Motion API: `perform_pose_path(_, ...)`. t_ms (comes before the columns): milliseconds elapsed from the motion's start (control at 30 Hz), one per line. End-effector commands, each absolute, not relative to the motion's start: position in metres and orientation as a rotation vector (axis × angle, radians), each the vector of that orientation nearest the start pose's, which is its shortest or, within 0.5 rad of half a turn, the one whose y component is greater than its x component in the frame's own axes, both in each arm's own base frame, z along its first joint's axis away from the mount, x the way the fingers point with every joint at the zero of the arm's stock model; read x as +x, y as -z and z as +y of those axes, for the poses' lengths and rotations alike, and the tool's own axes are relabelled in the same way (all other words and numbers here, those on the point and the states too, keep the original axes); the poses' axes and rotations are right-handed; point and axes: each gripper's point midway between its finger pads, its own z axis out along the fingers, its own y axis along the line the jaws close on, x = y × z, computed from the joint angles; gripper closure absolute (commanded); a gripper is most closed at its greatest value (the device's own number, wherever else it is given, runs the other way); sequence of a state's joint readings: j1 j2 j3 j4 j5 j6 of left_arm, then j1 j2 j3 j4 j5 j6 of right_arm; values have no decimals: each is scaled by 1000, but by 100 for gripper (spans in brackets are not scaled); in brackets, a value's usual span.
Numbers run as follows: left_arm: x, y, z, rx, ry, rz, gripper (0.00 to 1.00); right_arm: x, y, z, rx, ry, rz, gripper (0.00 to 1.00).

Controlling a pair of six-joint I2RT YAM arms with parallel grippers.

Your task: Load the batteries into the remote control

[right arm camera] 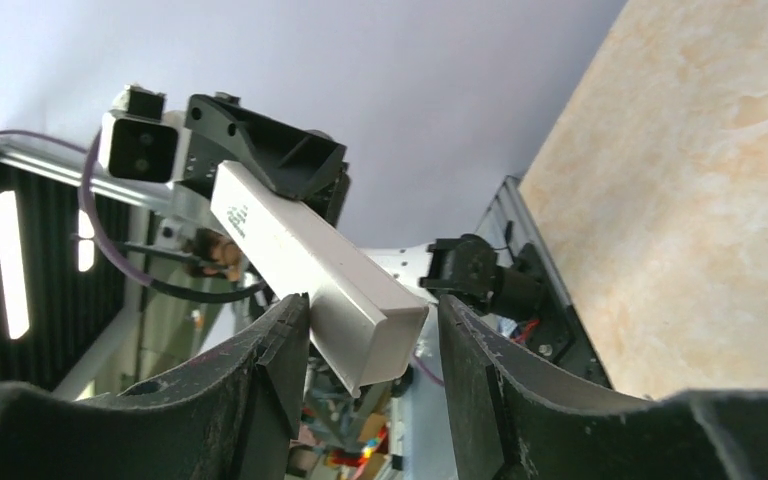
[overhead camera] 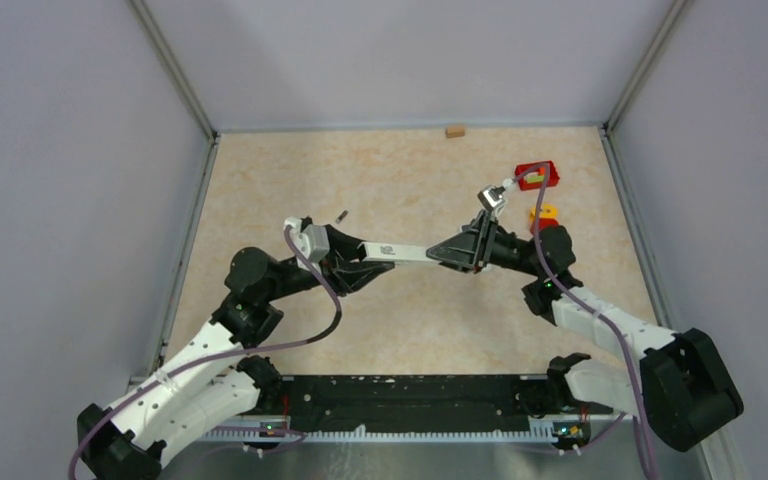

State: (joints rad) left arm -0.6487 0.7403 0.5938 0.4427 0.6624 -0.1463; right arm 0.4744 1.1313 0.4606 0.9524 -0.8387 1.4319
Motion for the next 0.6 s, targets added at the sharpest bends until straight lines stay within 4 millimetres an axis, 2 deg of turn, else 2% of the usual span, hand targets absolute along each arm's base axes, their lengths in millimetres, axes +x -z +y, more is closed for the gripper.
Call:
perform_pose_path(0, 162, -366, -255, 881, 1003, 988, 100, 199, -279, 270, -157, -1819, 1819, 50)
perform_pose_path(100, 161, -364, -256, 897, 1008, 985, 100, 198, -281, 267, -160, -1779, 1840, 48)
perform_pose_path(233, 163, -362, -258, 909, 998, 984, 100, 195, -284, 268, -157, -1810, 1846, 48)
perform_pose_path(367, 164, -358, -257, 925, 981, 998, 100, 195, -287, 269, -132, -1820, 1881, 55)
perform_pose_path(567, 166, -352, -258, 942, 963, 1014, 100, 195, -284, 268, -108, -1795, 1931, 59)
